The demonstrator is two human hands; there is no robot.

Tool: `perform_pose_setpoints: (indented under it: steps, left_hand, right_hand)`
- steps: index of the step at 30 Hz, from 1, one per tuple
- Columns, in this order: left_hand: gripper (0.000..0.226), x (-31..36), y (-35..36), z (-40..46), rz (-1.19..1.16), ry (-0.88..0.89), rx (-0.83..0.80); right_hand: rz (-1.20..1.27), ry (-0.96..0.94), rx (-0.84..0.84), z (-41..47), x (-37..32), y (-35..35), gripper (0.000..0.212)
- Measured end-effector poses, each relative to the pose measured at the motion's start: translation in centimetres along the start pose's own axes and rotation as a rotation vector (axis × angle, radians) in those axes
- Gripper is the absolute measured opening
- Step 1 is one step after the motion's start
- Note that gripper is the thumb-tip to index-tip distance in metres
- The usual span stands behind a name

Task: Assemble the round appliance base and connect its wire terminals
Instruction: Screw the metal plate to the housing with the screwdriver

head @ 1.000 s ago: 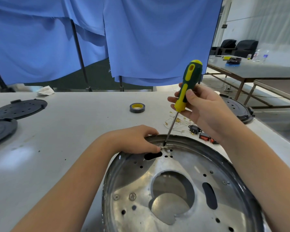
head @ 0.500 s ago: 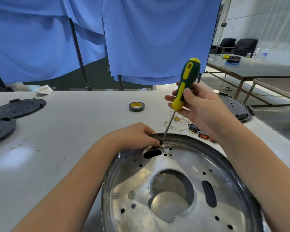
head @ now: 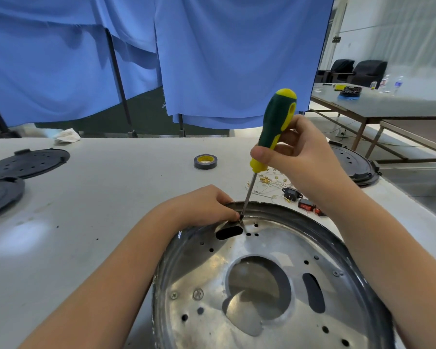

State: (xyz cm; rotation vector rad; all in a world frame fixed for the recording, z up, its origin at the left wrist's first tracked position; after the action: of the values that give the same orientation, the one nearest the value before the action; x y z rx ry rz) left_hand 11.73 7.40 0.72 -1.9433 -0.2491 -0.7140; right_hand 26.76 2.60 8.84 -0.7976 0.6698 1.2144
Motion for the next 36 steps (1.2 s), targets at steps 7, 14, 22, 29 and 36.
perform_pose_setpoints:
  steps: [7, 14, 22, 29, 36]
  left_hand:
    - [0.027, -0.1, 0.0, 0.1, 0.028, 0.019, 0.010]
    - [0.005, 0.4, -0.5, -1.0, 0.059, 0.091, -0.114]
    - [0.032, 3.8, -3.2, -2.2, -0.246, 0.341, 0.254]
    - [0.010, 3.6, -2.9, -1.6, -0.349, 0.368, 0.303]
    - [0.020, 3.4, -2.7, -1.6, -0.361, 0.368, 0.228]
  right_hand:
    - [-0.351, -0.121, -0.002, -0.2, -0.8, 0.3, 0.056]
    - [-0.624, -0.042, -0.018, 1.4, -0.7, 0.1, 0.069]
    - [-0.788, -0.061, -0.017, 2.9, -0.5, 1.2, 0.070]
    - [-0.459, -0.009, -0.199, 1.9, -0.1, 1.9, 0.061]
    - [0.149, 0.120, -0.357, 1.2, 0.2, 1.7, 0.038]
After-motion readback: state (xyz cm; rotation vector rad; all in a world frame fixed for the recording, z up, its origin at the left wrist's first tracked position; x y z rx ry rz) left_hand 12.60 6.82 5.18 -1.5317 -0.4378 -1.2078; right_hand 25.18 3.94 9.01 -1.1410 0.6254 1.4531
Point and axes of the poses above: each hand's wrist, its own z-axis towards the middle knuckle, its own y-axis out of the palm, x = y × z, the point moved 5 cm from there along z, towards the middle knuckle, and after that the axes turned 8 degrees about -y, right-handed, at the moved point
